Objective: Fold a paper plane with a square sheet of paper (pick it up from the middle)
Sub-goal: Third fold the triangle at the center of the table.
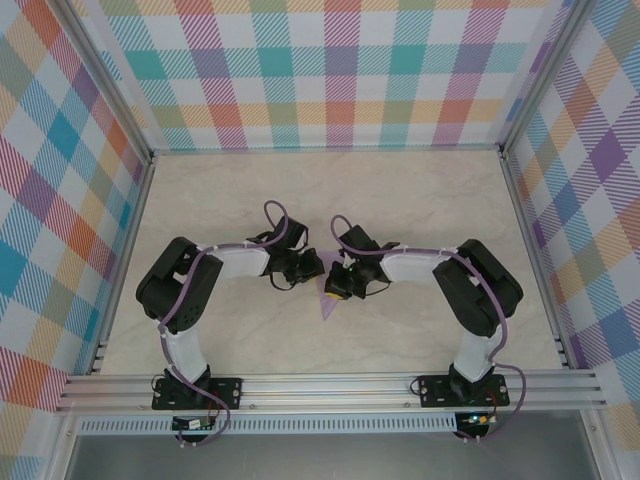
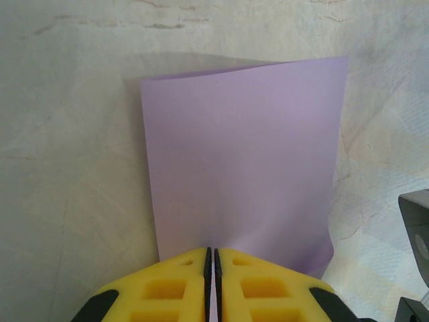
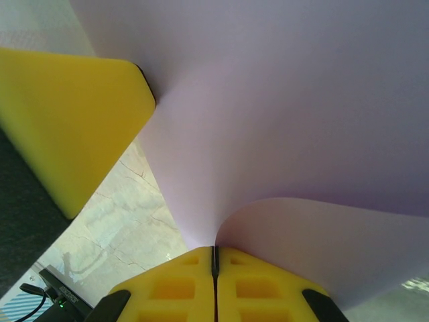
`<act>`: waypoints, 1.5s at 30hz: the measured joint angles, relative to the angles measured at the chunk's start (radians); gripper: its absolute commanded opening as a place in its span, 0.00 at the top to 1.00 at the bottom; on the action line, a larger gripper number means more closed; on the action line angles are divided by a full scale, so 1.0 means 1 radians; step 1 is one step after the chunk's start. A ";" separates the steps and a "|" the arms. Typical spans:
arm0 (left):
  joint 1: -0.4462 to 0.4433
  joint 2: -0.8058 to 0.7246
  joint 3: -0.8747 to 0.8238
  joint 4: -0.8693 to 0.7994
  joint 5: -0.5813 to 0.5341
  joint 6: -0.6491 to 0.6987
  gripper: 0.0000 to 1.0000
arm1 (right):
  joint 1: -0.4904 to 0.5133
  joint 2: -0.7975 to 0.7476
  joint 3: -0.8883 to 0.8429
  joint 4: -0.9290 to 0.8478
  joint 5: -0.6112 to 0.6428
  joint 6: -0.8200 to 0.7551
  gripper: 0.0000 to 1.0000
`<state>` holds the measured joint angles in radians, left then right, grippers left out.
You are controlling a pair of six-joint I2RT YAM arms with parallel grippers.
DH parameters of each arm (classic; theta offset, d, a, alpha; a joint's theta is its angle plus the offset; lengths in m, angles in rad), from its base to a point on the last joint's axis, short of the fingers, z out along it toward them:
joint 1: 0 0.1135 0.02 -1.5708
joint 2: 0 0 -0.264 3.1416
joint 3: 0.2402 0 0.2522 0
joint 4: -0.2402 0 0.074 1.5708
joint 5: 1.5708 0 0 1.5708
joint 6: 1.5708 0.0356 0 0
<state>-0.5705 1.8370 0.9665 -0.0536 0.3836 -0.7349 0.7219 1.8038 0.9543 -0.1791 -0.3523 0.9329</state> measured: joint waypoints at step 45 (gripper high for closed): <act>0.052 -0.069 -0.001 -0.060 -0.035 -0.013 0.82 | 0.006 0.021 0.020 -0.004 0.003 0.007 0.70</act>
<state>-0.5186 1.7683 0.9657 -0.1131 0.3481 -0.7483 0.7284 1.8252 0.9745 -0.1829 -0.3489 0.9398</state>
